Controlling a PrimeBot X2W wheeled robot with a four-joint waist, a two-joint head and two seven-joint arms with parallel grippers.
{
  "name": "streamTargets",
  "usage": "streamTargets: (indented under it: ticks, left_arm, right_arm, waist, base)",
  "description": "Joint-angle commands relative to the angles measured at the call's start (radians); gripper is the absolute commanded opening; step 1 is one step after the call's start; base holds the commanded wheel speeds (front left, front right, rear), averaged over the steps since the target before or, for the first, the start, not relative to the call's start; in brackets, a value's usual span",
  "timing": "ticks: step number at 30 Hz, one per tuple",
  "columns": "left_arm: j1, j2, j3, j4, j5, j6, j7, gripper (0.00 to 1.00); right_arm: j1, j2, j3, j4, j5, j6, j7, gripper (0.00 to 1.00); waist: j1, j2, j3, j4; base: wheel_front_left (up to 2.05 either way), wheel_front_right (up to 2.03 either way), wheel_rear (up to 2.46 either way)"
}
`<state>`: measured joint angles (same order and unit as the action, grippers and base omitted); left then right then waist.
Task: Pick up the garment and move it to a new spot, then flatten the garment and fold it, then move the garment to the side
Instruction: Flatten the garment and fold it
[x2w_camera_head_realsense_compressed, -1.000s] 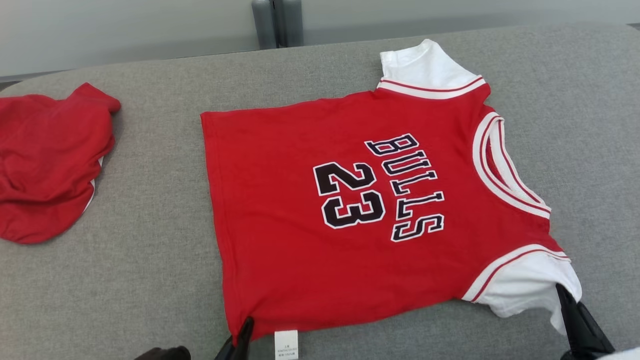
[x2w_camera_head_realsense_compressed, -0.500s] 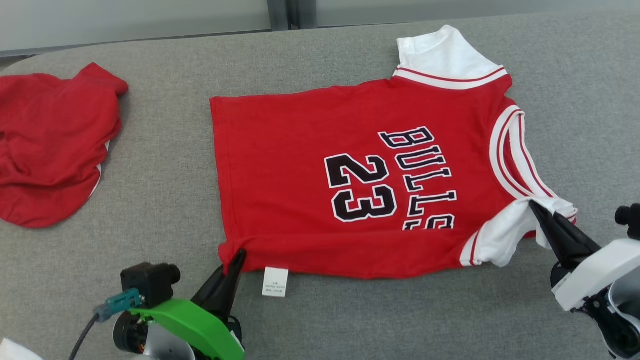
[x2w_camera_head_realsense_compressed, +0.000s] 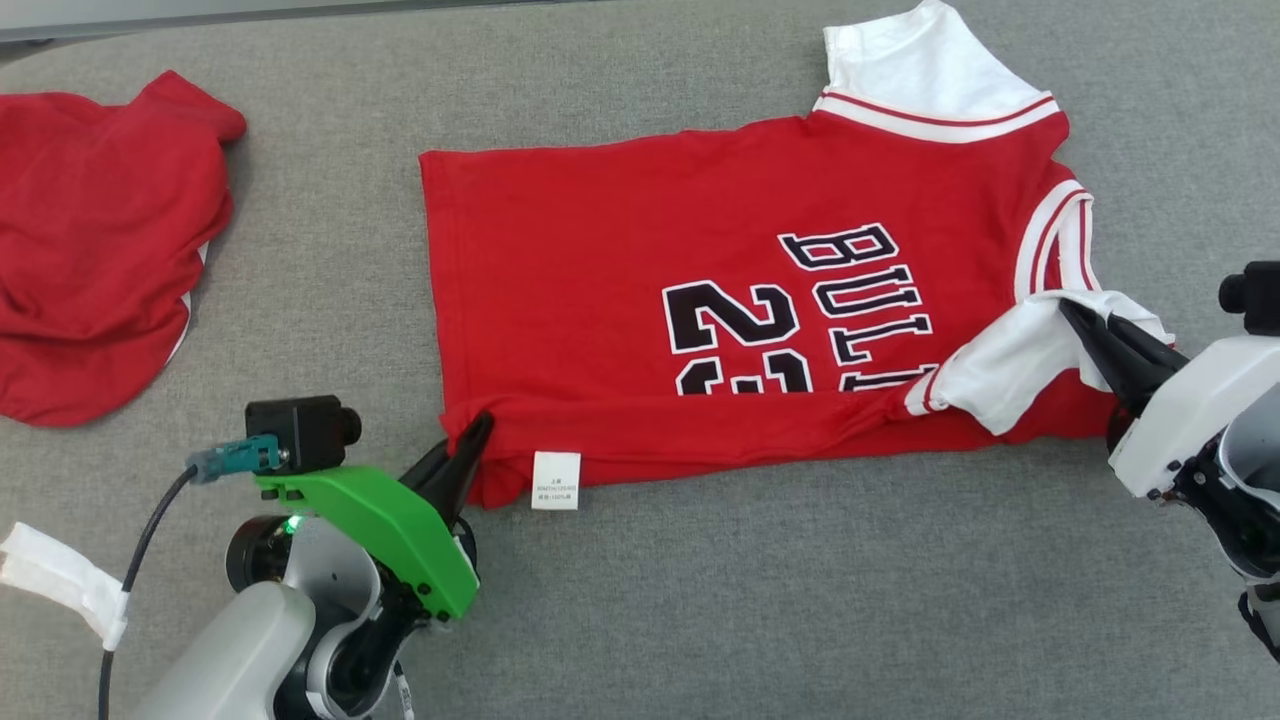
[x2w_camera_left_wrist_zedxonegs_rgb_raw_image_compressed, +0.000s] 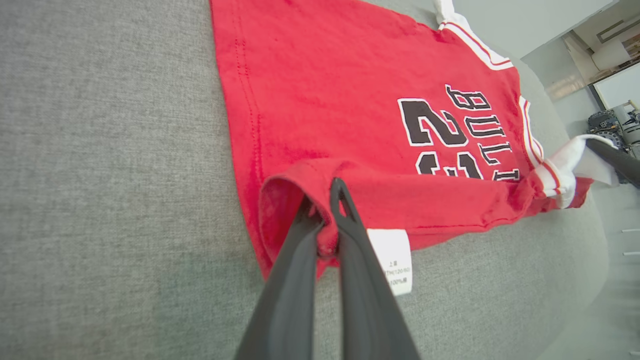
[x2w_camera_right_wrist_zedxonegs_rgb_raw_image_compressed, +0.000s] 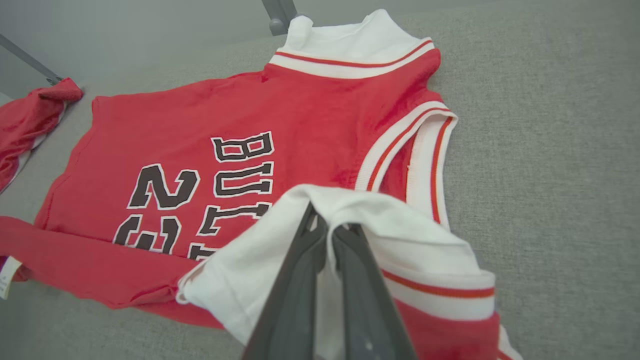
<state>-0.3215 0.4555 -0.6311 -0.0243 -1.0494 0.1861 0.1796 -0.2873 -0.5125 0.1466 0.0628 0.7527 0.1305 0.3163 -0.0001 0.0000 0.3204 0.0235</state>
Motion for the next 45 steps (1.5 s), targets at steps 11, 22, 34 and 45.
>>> streamTargets:
  ticks: [11,22,34,45]
  left_arm:
    - [-0.062,-0.023,0.068,0.094,-0.048,-0.011,-0.026,1.0]
    - [0.106,0.042,0.023,-0.049,0.005,0.013,-0.059,1.0]
    - [0.069,0.013,-0.016,0.021,-0.012,-0.024,-0.017,0.0]
    - [0.134,0.101,0.004,-0.006,-0.112,-0.143,0.037,0.0]
  right_arm:
    - [-0.081,0.024,-0.056,0.049,-0.095,0.001,-0.024,1.0]
    - [0.134,-0.108,-0.066,-0.098,-0.248,0.0,0.024,1.0]
    - [0.136,-0.121,-0.037,-0.085,-0.293,0.001,0.178,1.0]
    - [0.189,-0.226,-0.036,-0.096,-0.053,0.0,0.264,0.0]
  waist:
    - [0.0001,0.0,0.038,0.007]
    - [0.0001,0.0,0.054,-0.015]
    - [0.0001,0.0,0.138,-0.01]
    - [0.0001,0.0,0.037,0.001]
  base:
    - [0.0,0.0,0.0]
    - [0.0,0.0,0.0]
    - [0.0,0.0,0.0]
    - [0.0,0.0,0.0]
